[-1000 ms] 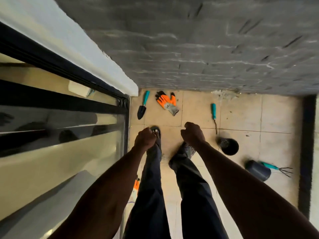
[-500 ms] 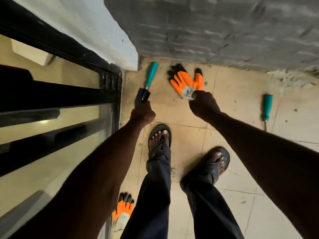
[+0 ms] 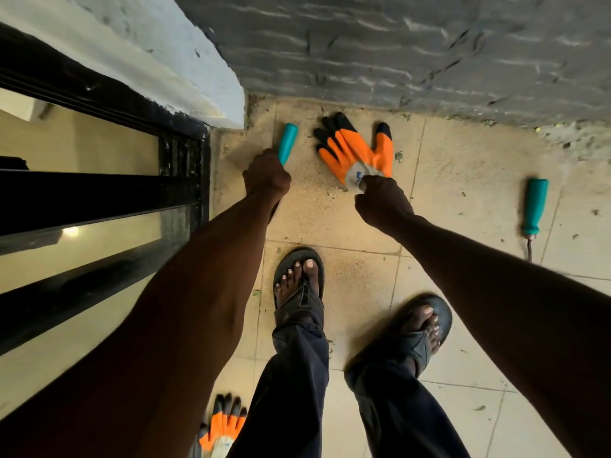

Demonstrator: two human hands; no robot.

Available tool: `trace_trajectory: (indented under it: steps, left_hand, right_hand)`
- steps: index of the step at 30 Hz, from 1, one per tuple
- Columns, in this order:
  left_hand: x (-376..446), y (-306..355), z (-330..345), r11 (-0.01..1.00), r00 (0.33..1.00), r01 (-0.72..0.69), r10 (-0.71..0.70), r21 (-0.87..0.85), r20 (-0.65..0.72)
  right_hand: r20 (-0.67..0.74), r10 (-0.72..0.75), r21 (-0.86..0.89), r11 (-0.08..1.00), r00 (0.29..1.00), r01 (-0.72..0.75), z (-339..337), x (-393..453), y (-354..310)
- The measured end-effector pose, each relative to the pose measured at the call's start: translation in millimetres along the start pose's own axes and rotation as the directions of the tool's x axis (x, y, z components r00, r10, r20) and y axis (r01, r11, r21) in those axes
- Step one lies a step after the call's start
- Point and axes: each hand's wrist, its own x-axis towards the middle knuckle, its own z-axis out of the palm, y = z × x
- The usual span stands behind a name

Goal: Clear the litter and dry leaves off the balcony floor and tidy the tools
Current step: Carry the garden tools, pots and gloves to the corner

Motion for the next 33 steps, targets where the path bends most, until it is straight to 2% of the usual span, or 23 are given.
trace_trajectory:
  steps: [1,2,3,4,5,6,7,8,9,13,17,21,23,26,29,31,33]
  left_hand:
    - [-5,0,0,0.999,1.0,0.019,-0.019,-0.031,0.018]
    - [-12,1,-2,0.997,0.999,0.039,-0.037,-0.074,0.029]
    - [-19,1,-3,0.992,0.998,0.054,-0.05,-0.117,0.035]
    - [-29,4,-8,0.985,0.997,0.065,-0.059,-0.158,0.044]
    - [-38,6,-14,0.976,0.996,0.074,-0.064,-0.206,0.054]
    - [-46,9,-20,0.959,0.995,0.087,-0.073,-0.269,0.063]
    - [-56,13,-30,0.932,0.994,0.106,-0.087,-0.346,0.07]
    - [-64,16,-38,0.893,0.99,0.136,-0.108,-0.429,0.089]
    - [-74,22,-50,0.843,0.985,0.171,-0.13,-0.511,0.115]
    - [-120,48,-98,0.617,0.946,0.324,-0.22,-0.717,0.238]
    - [-192,92,-162,0.431,0.925,0.376,-0.228,-0.821,0.304]
    - [-297,135,-237,0.263,0.906,0.411,-0.223,-0.873,0.359]
    - [-355,155,-275,0.217,0.896,0.435,-0.203,-0.874,0.395]
    - [-432,174,-316,0.205,0.887,0.461,-0.139,-0.864,0.44]
    - [-506,187,-351,0.265,0.868,0.488,-0.046,-0.832,0.495]
    - [-539,189,-362,0.317,0.836,0.516,0.014,-0.795,0.549]
    - [-569,192,-369,0.415,0.794,0.527,0.071,-0.742,0.604]
  right_hand:
    - [-0.004,0.02,0.014,1.0,1.0,-0.02,6,-9,0]
    - [-0.049,-0.018,-0.108,0.994,0.999,0.012,37,-45,-2]
    - [-0.027,-0.061,-0.253,0.966,0.998,0.052,62,-77,-4]
    - [-0.011,-0.091,-0.555,0.829,0.996,0.07,82,-106,-7]
    - [-0.056,-0.132,-0.838,0.545,0.99,0.026,84,-128,-6]
    - [-0.06,-0.232,-0.982,0.188,0.971,-0.016,74,-148,-7]
    - [-0.044,-0.306,-0.985,-0.147,0.951,-0.093,67,-171,-11]
    - [-0.07,-0.319,-0.944,-0.286,0.945,-0.167,56,-186,-14]
    - [-0.09,-0.344,-0.928,-0.312,0.935,-0.204,57,-202,-18]
    - [-0.152,-0.42,-0.962,-0.143,0.895,-0.231,88,-258,-33]
    - [-0.129,-0.491,-0.965,-0.138,0.861,-0.223,122,-353,-62]
    - [-0.128,-0.572,-0.975,-0.076,0.81,-0.207,157,-480,-88]
    - [-0.156,-0.629,-0.976,-0.018,0.762,-0.215,170,-549,-99]
    - [-0.266,-0.659,-0.962,0.135,0.703,-0.237,176,-640,-98]
    - [-0.382,-0.651,-0.921,0.324,0.656,-0.215,166,-718,-84]
    - [-0.476,-0.582,-0.828,0.55,0.659,-0.112,158,-753,-70]
    - [-0.564,-0.487,-0.603,0.795,0.667,0.071,151,-788,-49]
